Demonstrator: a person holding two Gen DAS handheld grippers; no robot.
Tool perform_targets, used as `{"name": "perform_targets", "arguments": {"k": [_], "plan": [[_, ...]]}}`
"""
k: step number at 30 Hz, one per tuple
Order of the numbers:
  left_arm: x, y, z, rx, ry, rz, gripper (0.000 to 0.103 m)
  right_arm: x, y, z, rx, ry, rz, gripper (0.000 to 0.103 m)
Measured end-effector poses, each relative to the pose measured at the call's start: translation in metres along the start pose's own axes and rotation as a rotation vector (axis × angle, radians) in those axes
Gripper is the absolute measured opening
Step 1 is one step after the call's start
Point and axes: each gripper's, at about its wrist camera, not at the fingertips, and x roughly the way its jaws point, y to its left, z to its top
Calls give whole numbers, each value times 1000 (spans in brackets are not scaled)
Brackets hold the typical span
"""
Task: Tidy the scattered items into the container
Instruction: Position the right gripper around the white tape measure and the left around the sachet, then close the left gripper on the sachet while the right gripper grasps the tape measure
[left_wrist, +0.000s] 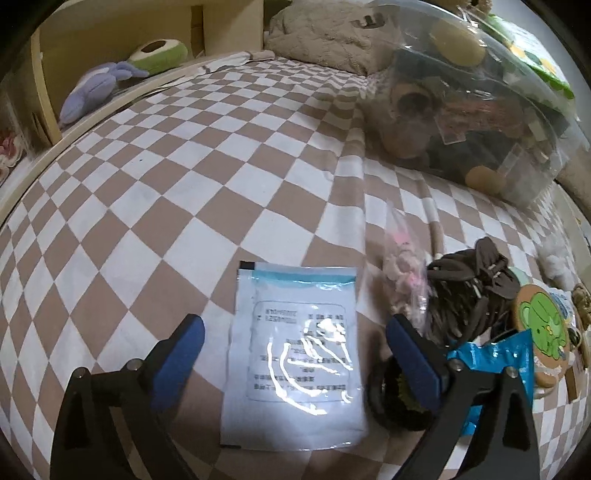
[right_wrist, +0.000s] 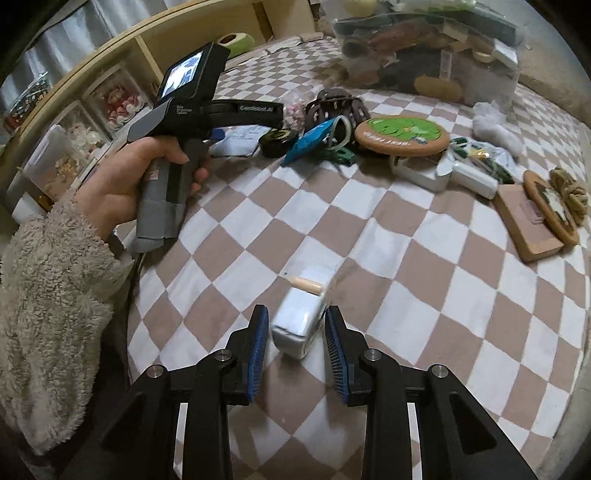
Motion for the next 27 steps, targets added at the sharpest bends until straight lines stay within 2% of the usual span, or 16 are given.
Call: {"name": "perform_targets", "arguments": {"k": [1,2,3,9,12,14,17,25,27], "plan": [[0,0,-1,5,1,18,99,-1,-3,0,4,-2,-16,48],[0,1,-1,8,3,34,99,-3,-6,0,9,-5,-32,67],[0,2,-1,13,8,54,99,-5,-9,0,15,-11,-45,74],[-3,8,-4,42,18,117,99,-21,-31,1,80,-54,-93,74],[-5,15,-6,37,23,135,99,-25,-35,2,75,-67,-109,74],[-7,19,-7,41,26,147,99,-24,-33,1,47,-68,-88,75],[-10,26,-11,58,33,170,100,-18,-27,-1,-12,-72,-90,89],[-12,27,-23,45,39,189,103,16,-30,-9,-23,10,-129,90],[-11,29,-24,29,41,181,103,21,-30,-11,-25,14,-131,99]]}}
